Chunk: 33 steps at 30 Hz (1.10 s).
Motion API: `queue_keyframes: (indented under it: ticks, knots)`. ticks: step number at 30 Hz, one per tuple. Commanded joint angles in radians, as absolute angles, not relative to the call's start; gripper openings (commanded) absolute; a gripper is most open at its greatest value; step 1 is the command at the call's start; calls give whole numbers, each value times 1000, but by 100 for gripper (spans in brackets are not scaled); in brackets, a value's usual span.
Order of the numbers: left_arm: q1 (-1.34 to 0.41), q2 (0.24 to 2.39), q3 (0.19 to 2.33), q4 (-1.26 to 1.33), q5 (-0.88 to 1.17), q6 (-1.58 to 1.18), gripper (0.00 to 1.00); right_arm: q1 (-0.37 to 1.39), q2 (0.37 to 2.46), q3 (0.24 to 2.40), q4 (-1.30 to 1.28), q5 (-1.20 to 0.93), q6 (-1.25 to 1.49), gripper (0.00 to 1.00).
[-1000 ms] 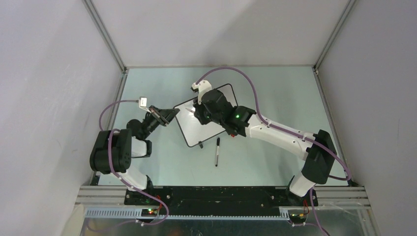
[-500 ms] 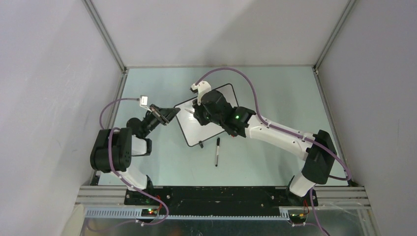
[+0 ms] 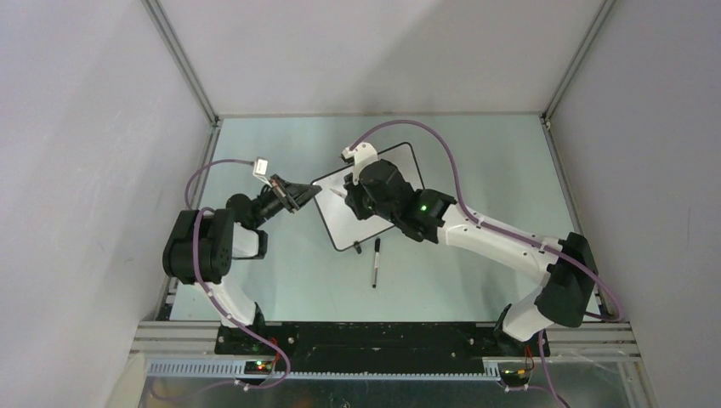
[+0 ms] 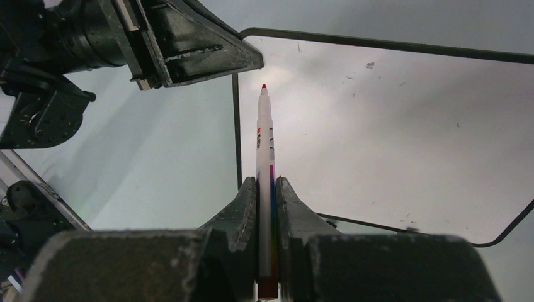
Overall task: Write a sentence on the whiteboard
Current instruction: Move the whiteboard to the center of the board.
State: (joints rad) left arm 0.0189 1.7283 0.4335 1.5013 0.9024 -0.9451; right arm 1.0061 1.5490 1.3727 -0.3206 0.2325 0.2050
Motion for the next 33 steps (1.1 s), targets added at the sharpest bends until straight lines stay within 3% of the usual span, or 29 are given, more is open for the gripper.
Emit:
queue_keyframes:
  ticks: [1,33]
  knots:
    - [9,1730,457,1531,947,-952,0,1008,1502,1374,-296,261,199,0]
    - [-24,1714,442,1531,931,-942,0,1009,1650,1514,-364,290,185,0]
